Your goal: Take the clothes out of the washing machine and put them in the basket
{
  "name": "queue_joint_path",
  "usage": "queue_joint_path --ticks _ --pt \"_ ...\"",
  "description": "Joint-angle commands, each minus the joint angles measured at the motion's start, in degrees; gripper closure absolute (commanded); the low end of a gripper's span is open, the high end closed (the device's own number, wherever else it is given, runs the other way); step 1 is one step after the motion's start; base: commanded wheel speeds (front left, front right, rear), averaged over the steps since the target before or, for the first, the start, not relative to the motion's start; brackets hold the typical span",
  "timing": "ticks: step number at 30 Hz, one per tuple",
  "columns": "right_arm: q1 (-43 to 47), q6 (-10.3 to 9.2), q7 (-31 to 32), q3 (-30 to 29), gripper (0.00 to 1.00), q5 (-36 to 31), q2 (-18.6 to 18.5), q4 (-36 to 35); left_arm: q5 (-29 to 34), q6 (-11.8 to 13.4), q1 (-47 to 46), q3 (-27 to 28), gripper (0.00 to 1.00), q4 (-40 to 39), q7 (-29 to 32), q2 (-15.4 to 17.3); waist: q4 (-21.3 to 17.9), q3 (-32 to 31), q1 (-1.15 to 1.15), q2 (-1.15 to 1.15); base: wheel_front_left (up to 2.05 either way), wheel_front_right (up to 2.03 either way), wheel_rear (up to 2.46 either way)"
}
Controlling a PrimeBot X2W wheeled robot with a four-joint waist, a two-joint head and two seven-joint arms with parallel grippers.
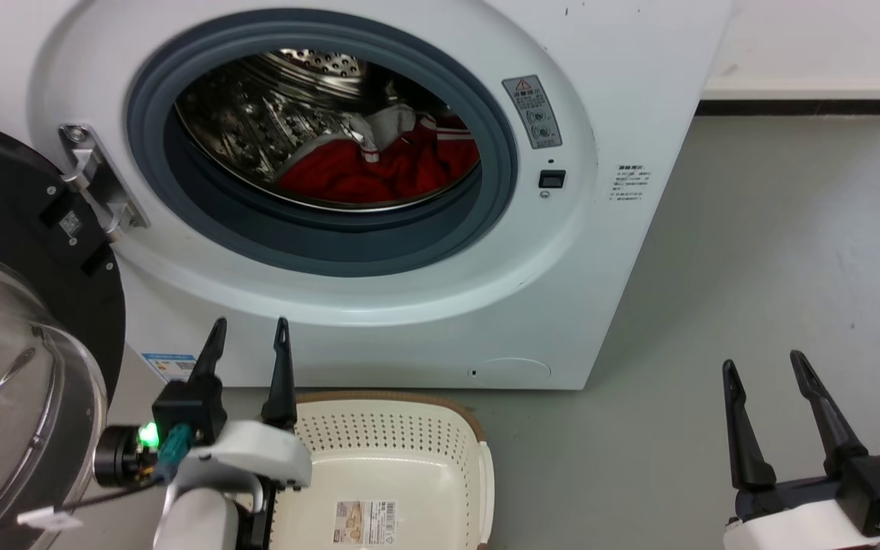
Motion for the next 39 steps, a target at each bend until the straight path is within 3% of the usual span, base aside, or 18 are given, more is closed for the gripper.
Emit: queue_joint_path --ticks 1,7,17,27,39 --pt "-1.0 -0.03 -0.2 0.1 0.0 0.3 0.0 -0.2 0.5 -0.3 -1.7 0.0 0.0 0.7 -0.2 0.4 -0.8 1.7 -0.01 0.0 0.0 0.0 0.0" --pt "-4.2 -0.03 -0.2 0.5 0.0 0.8 0.0 -0.5 2.2 -2.6 -14.8 -1.2 0.0 9.6 -0.2 2.0 -3.2 7.6 -0.01 0.0 0.0 0.0 0.0" --pt "-10.5 -0.03 -0.2 0.4 0.0 3.5 0.1 -1.5 3.6 -5.5 -41.3 -4.0 0.0 31.3 2.0 6.8 -7.8 19.4 -0.01 0.0 0.0 0.0 0.0" --pt "-16.5 -0.03 -0.2 0.4 0.0 7.4 0.1 -2.5 3.9 -6.8 -64.8 -7.0 0.0 43.6 12.0 13.1 -12.4 31.1 -0.01 0.0 0.0 0.0 0.0" --pt "-20.6 -0.03 -0.2 1.0 0.0 11.8 0.1 -3.7 -0.7 -6.9 -84.1 -14.2 0.0 51.4 29.6 18.4 -16.1 41.8 -0.01 0.0 0.0 0.0 0.0"
